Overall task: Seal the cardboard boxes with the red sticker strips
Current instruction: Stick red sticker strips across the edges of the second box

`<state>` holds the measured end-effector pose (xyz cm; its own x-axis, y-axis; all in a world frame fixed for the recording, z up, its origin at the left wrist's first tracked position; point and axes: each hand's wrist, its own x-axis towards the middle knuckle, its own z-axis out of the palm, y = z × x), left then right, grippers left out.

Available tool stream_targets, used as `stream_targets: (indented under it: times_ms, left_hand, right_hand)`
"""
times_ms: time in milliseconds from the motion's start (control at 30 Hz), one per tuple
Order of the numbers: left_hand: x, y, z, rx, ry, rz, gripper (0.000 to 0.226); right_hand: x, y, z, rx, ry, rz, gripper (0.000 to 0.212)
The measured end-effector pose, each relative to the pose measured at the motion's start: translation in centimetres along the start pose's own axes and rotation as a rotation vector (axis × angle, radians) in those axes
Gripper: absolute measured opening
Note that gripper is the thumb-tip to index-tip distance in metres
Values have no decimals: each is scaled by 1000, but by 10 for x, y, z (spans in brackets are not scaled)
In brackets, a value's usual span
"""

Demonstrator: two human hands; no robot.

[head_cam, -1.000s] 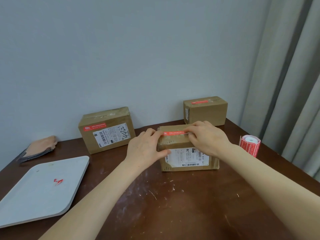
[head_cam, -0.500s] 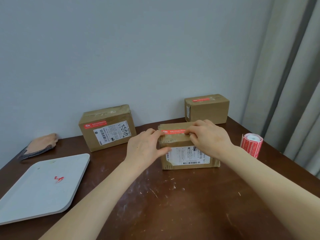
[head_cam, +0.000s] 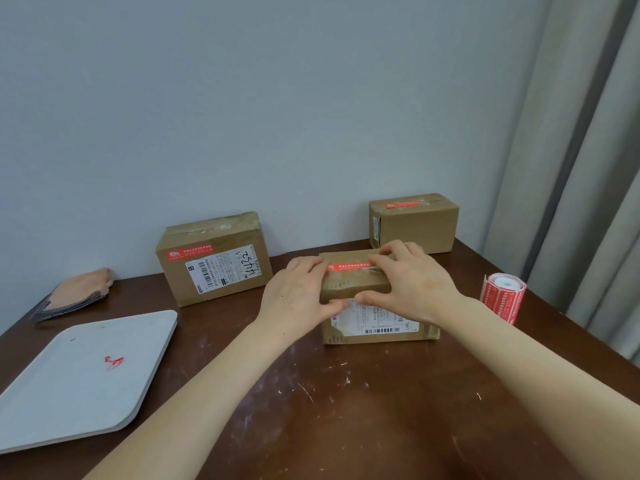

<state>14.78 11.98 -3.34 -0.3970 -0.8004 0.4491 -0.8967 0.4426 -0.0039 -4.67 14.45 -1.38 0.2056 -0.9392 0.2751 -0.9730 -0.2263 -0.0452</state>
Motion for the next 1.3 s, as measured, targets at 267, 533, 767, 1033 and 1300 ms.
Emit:
stream_targets:
  times_ms: [267,533,767,1033,1300]
  left_hand:
    - [2,2,1,-23,-32,-26,79]
    - [6,2,-2,0,-52,-24,76]
    - [-1,0,-3,-2,-33,-5,73]
    - [-3,-2,-2,-44,-8,-14,58]
    - [0,2,-6,-40,-39,-8,60]
  right_hand:
    - [5,-3,2,-56,-30,29,81]
    - [6,-4,0,-36,-50,35,81]
    - [2,-3,0,-16,-21,15,74]
    - [0,0,3,10,-3,1,61]
    - [3,-6,-1,-50,-17,-23,63]
